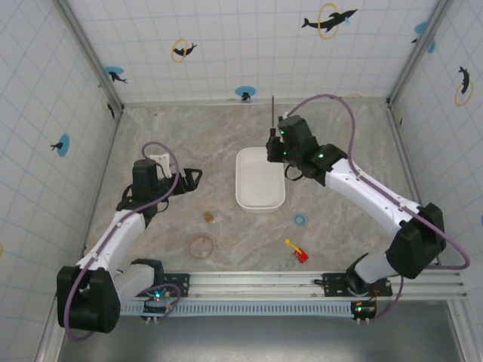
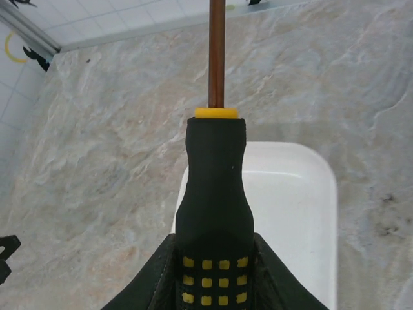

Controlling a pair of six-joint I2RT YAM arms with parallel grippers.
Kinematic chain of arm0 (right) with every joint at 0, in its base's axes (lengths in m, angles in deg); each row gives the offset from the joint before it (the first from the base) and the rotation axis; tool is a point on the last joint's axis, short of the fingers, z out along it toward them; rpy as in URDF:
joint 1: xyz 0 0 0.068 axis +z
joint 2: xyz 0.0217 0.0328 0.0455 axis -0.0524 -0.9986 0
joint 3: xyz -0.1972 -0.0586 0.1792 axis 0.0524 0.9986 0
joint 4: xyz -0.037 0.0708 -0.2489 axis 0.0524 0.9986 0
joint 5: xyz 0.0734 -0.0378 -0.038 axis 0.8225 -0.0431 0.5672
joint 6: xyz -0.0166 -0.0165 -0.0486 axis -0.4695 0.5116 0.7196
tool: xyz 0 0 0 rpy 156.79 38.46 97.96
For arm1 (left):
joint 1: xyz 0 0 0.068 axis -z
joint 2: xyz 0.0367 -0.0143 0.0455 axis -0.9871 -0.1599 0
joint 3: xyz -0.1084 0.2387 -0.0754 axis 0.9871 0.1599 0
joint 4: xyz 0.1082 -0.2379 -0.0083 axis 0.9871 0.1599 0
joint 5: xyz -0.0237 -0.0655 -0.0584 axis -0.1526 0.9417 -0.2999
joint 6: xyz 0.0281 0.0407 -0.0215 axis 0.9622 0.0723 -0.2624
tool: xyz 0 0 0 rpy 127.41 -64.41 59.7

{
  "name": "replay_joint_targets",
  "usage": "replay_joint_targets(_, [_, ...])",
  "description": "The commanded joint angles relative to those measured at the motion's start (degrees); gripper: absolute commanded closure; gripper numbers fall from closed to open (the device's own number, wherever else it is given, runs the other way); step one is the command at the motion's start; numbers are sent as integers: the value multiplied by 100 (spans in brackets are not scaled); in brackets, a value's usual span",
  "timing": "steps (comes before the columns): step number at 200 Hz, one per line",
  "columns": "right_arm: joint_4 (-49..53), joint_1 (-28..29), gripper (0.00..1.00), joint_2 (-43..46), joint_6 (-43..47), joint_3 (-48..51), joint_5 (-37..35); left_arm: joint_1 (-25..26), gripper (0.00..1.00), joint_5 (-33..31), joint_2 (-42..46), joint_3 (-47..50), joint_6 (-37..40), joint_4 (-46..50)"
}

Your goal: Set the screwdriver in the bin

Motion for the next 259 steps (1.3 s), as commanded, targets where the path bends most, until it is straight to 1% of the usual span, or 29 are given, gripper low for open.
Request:
replay_joint_targets(1, [102, 211, 100, -481, -411, -132, -492, 33, 2, -47, -9, -119, 165, 108])
replay_joint_targets(42, [132, 515, 100, -941, -737, 96, -325, 32, 2, -88, 79, -119, 179, 150])
replay_joint_targets(101, [268, 724, 100, -1134, -927, 505, -272, 33, 2, -122, -23, -95, 217, 157])
replay_joint_targets(144, [165, 754, 100, -1279, -1046, 756, -241, 33, 2, -130, -76, -102, 246, 139])
replay_joint_targets(259, [177, 780, 100, -1949, -1064, 635, -59, 31, 2, -152, -85, -111, 242, 161])
